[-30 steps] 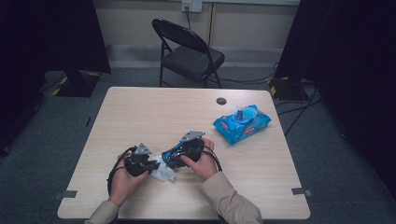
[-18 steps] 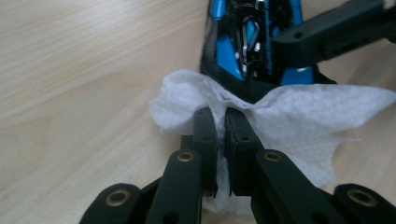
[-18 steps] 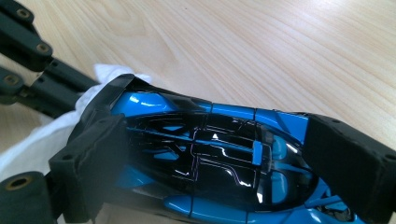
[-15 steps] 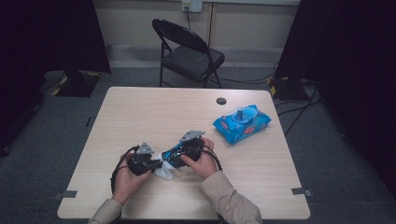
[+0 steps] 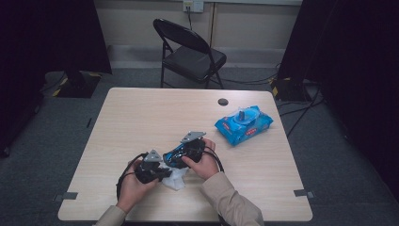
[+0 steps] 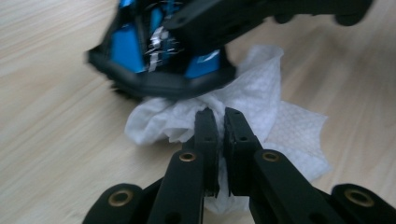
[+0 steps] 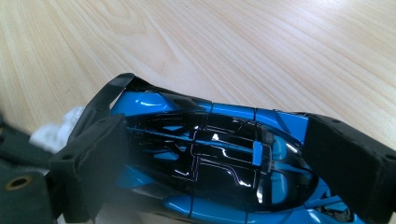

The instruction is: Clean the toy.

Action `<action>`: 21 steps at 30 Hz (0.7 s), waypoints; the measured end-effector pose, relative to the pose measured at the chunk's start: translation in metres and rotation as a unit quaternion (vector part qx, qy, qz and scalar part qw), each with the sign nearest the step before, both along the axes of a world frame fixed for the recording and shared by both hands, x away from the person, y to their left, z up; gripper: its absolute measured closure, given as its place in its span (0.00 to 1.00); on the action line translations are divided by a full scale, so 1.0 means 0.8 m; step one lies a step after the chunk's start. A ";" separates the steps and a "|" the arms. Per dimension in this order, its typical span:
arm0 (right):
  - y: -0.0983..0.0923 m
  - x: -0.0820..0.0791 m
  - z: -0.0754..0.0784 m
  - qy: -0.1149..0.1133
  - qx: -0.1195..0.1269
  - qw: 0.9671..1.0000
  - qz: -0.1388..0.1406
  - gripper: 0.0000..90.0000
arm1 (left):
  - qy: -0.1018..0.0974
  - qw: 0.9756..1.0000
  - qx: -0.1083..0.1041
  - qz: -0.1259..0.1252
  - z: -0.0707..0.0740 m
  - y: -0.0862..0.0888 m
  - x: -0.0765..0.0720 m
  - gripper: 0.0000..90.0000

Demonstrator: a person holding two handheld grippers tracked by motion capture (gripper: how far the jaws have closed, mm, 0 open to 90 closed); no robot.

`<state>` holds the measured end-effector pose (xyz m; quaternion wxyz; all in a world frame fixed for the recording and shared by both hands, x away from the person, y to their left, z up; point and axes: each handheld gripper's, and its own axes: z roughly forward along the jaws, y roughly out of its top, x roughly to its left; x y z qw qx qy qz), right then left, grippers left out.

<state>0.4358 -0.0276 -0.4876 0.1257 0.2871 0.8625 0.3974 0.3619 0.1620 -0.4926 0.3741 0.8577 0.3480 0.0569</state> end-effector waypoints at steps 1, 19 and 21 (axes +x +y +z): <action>0.000 0.000 0.000 0.001 -0.001 1.000 0.000 0.08 | 0.000 1.000 0.000 -0.001 0.000 -0.003 -0.001 0.95; 0.000 0.000 0.000 0.001 0.000 1.000 0.001 0.08 | -0.001 0.999 -0.019 -0.028 0.023 0.013 -0.016 0.95; 0.000 0.001 0.000 0.002 -0.002 1.000 0.002 0.08 | -0.002 1.000 -0.019 -0.022 0.028 0.022 -0.015 0.95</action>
